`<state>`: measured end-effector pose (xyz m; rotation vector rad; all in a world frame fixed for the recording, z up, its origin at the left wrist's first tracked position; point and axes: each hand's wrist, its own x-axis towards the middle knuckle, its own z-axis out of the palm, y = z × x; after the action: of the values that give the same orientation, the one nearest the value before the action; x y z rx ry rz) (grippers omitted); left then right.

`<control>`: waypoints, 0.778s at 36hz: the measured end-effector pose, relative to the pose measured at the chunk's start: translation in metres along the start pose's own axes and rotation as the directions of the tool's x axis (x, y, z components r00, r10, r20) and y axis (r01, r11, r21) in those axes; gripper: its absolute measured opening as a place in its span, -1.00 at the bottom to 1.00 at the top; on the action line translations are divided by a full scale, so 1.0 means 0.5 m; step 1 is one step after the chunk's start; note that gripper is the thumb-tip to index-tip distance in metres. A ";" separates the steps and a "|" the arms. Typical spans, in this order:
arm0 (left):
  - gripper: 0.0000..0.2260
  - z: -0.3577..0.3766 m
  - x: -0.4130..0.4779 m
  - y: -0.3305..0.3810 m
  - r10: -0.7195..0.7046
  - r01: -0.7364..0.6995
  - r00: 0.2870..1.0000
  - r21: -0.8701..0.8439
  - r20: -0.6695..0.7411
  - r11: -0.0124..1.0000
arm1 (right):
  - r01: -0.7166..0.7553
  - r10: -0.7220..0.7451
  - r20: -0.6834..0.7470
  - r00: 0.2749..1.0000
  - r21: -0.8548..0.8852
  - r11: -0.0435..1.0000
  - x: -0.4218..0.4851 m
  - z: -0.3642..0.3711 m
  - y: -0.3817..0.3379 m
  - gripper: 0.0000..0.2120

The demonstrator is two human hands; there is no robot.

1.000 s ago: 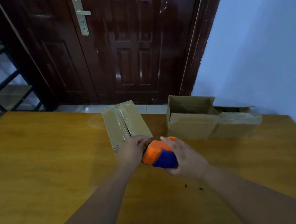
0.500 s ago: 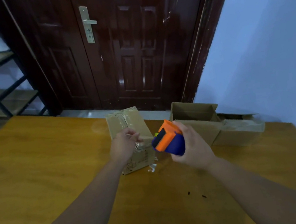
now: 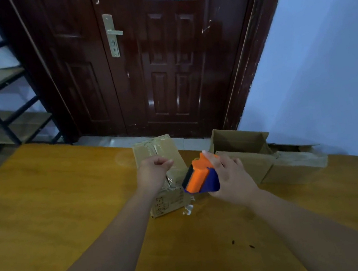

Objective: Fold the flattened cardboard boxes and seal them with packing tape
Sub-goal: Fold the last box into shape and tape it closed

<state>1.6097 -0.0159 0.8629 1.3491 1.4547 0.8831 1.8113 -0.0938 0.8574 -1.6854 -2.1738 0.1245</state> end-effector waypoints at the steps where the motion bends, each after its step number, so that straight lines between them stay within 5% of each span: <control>1: -0.91 -0.004 0.003 0.000 -0.023 0.023 1.000 -0.026 0.009 0.999 | -0.016 0.014 0.019 1.000 0.076 0.997 0.002 -0.008 -0.006 -0.07; 5: -0.89 -0.014 0.005 -0.001 -0.094 0.101 0.993 -0.111 0.070 0.989 | -0.048 0.055 -0.065 0.996 0.105 0.993 -0.001 -0.010 0.024 0.02; 9: -0.86 -0.014 0.000 -0.009 -0.171 0.186 0.981 -0.184 0.091 0.965 | -0.120 0.163 -0.143 0.976 0.270 0.955 0.009 -0.014 0.025 -0.10; 12: -0.89 -0.012 -0.001 -0.009 -0.205 0.219 0.975 -0.241 0.085 0.945 | -0.011 0.029 -0.094 0.995 0.187 0.982 0.017 -0.015 0.014 -0.17; 16: -0.92 -0.019 -0.001 0.001 -0.186 0.206 0.977 -0.237 0.104 0.949 | 0.025 -0.016 -0.092 0.996 0.104 0.994 0.015 -0.011 0.011 -0.17; 20: -0.90 -0.024 -0.010 0.013 -0.158 0.191 0.975 -0.222 0.156 0.956 | -0.066 0.092 -0.149 0.984 0.172 0.983 0.014 -0.015 0.039 -0.17; 22: -0.91 -0.022 -0.015 0.017 -0.154 0.193 0.972 -0.226 0.180 0.955 | -0.153 0.185 -0.088 0.979 0.287 0.946 0.013 -0.017 0.050 -0.21; 28: -0.85 0.011 -0.056 0.040 -0.023 0.035 0.991 -0.094 0.132 0.995 | -0.257 0.269 -0.009 0.963 0.270 0.928 0.000 0.011 0.055 -0.40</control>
<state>1.6203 -0.0412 0.8843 1.2868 1.3121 0.8200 1.8343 -0.0852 0.8444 -1.7908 -1.7936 0.4274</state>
